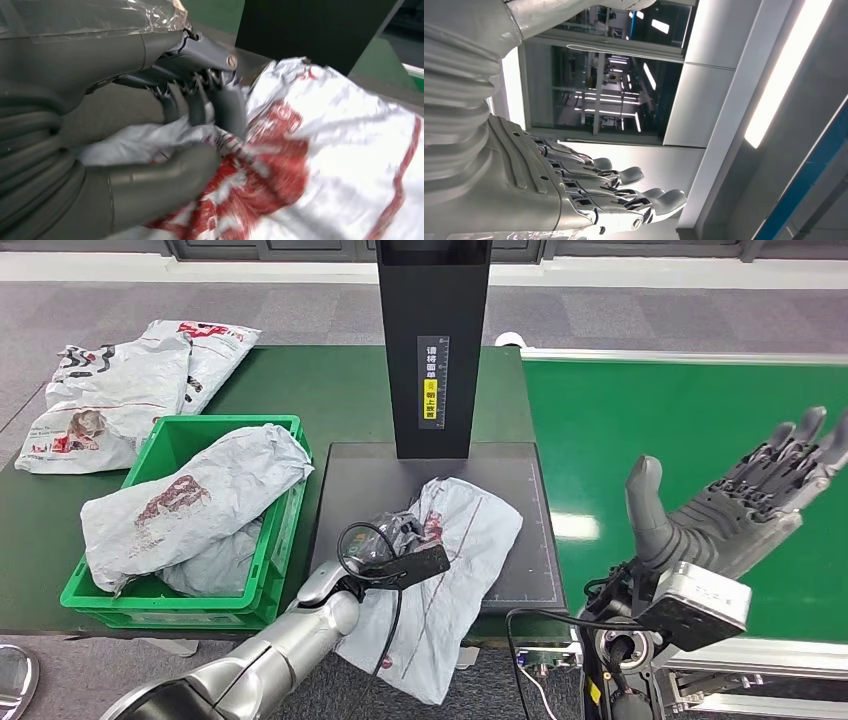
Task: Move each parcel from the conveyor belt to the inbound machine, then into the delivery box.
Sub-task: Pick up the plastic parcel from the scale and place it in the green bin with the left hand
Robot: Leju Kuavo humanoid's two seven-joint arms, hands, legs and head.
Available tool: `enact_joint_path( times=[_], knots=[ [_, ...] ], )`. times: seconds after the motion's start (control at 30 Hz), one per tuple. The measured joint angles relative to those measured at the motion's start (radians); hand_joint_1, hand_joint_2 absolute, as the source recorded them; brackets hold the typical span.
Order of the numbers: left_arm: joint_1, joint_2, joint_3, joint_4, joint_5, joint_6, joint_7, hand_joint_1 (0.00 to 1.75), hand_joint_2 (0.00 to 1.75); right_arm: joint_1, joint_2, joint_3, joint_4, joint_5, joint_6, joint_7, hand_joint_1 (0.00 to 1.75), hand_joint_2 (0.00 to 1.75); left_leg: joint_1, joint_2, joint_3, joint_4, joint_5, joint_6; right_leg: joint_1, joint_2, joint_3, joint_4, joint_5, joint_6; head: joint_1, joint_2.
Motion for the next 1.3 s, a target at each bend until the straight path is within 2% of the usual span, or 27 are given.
enact_joint_path(
  times=[0.37, 0.6, 0.73, 0.87, 1.1, 1.3],
  knots=[
    [-0.004, 0.0, 0.0, 0.013, -0.019, 0.013, -0.002, 1.75, 1.75, -0.009, 0.01, 0.0, 0.0, 0.008, 0.0, 0.01, 0.0, 1.75, 0.0, 0.0, 0.0, 0.0, 0.0, 0.0, 0.0, 0.0, 0.0, 0.0, 0.0, 0.0, 0.0, 0.0],
    [-0.005, 0.002, 0.001, 0.014, -0.016, 0.063, -0.016, 1.75, 1.75, -0.01, 0.013, 0.0, 0.0, 0.013, 0.0, 0.009, 0.0, 1.75, 0.0, 0.0, 0.0, 0.0, 0.0, 0.0, 0.0, 0.0, 0.0, 0.0, 0.0, 0.0, 0.0, 0.0],
    [-0.005, 0.008, 0.01, -0.011, 0.0, 0.104, -0.05, 1.75, 1.75, -0.008, 0.014, -0.001, 0.0, 0.016, 0.0, 0.0, 0.0, 1.75, 0.0, 0.0, 0.0, 0.0, 0.0, 0.0, 0.0, 0.0, -0.001, 0.0, 0.0, 0.0, 0.0, 0.0],
    [-0.006, 0.027, 0.033, -0.124, -0.013, 0.14, -0.06, 1.75, 1.75, 0.002, 0.015, -0.013, -0.005, 0.015, 0.0, -0.009, 0.0, 1.75, 0.0, 0.0, 0.0, 0.0, 0.0, 0.0, 0.0, 0.0, -0.001, 0.0, 0.0, 0.0, 0.0, 0.0],
    [0.005, 0.094, 0.061, -0.464, -0.066, 0.184, -0.033, 1.75, 1.75, 0.026, 0.017, -0.038, -0.021, -0.004, 0.0, -0.048, 0.0, 1.75, 0.0, 0.0, -0.001, 0.0, 0.0, 0.0, 0.0, 0.0, -0.001, 0.0, 0.0, 0.0, 0.0, 0.0],
    [0.008, 0.146, 0.089, -0.691, -0.117, 0.214, -0.01, 1.75, 1.75, 0.053, 0.017, -0.063, -0.044, -0.02, 0.0, -0.073, 0.0, 1.75, 0.0, 0.0, -0.001, 0.0, 0.0, 0.0, 0.0, 0.0, -0.001, 0.0, 0.0, 0.0, 0.0, 0.0]
  ],
)
